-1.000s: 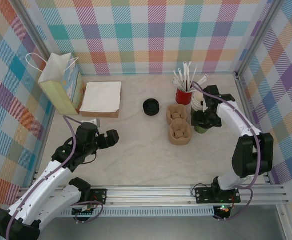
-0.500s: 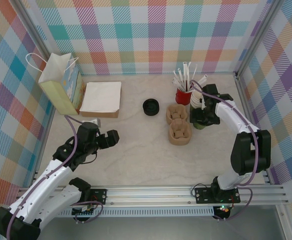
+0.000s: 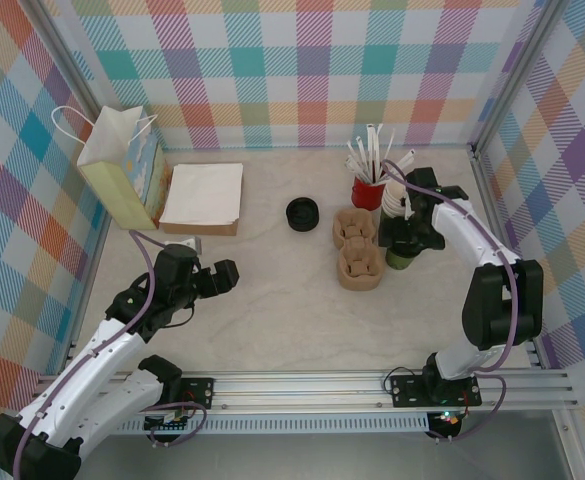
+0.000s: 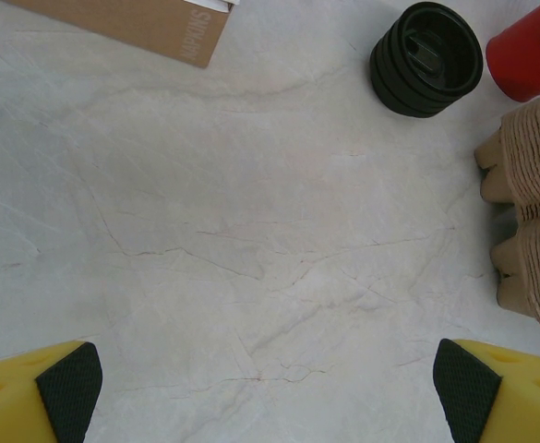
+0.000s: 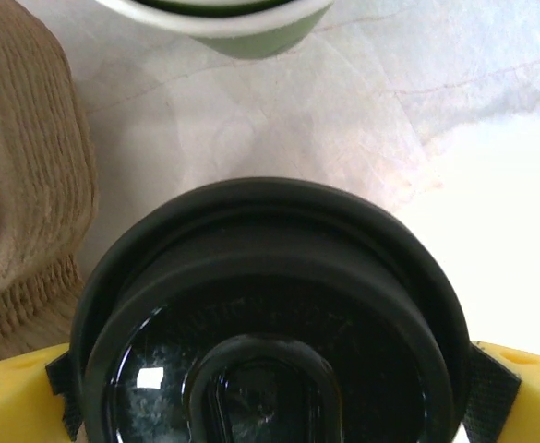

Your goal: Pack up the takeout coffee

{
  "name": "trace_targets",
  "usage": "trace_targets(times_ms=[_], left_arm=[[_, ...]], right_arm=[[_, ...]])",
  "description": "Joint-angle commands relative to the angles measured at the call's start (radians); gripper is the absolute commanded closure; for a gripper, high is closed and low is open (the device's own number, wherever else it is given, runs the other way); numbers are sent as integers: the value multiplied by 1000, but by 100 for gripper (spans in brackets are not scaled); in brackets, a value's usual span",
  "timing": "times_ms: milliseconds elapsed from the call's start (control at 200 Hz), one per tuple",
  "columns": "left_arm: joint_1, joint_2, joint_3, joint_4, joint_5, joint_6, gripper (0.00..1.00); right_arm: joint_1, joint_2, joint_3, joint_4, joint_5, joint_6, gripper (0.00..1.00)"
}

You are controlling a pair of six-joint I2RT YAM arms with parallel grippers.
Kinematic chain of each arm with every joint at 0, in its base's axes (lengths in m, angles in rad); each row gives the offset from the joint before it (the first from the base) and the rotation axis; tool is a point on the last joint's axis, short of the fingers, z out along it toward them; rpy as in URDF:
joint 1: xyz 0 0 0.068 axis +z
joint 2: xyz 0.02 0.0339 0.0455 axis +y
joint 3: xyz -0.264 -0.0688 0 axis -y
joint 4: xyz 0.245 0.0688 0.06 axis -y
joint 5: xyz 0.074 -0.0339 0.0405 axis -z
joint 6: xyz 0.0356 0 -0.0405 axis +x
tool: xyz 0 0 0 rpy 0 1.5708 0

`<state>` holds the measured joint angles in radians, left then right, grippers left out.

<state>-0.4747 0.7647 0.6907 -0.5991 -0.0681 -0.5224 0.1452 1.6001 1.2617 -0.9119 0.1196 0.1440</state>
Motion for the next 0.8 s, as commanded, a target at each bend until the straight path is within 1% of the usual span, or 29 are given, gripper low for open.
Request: trace_targets(times_ms=[0, 135, 315, 395, 505, 565, 645, 735, 795], left_arm=[[12, -5, 44, 10, 19, 13, 5], [13, 13, 86, -14, 24, 21, 5], [24, 77, 203, -74, 54, 72, 4], [56, 126, 290, -117, 85, 110, 4], [131, 208, 438, -200, 132, 177, 4], [182, 265, 529, -249, 160, 224, 4], [245, 356, 662, -328, 188, 294, 4], [309, 465, 822, -416, 206, 380, 4], [347, 530, 917, -455, 195, 434, 6]], right_arm=[[-6, -30, 42, -119, 0, -9, 0], [-6, -113, 72, -170, -3, -11, 0], [-6, -232, 104, -228, -6, -9, 0], [-6, -286, 126, -249, -7, -14, 0], [-5, -377, 146, -253, -37, -12, 0], [-5, -430, 148, -246, -73, 1, 0], [-6, -495, 145, -225, -151, 28, 0], [-5, -562, 131, -184, -266, 66, 0], [-5, -606, 111, -149, -345, 83, 0]])
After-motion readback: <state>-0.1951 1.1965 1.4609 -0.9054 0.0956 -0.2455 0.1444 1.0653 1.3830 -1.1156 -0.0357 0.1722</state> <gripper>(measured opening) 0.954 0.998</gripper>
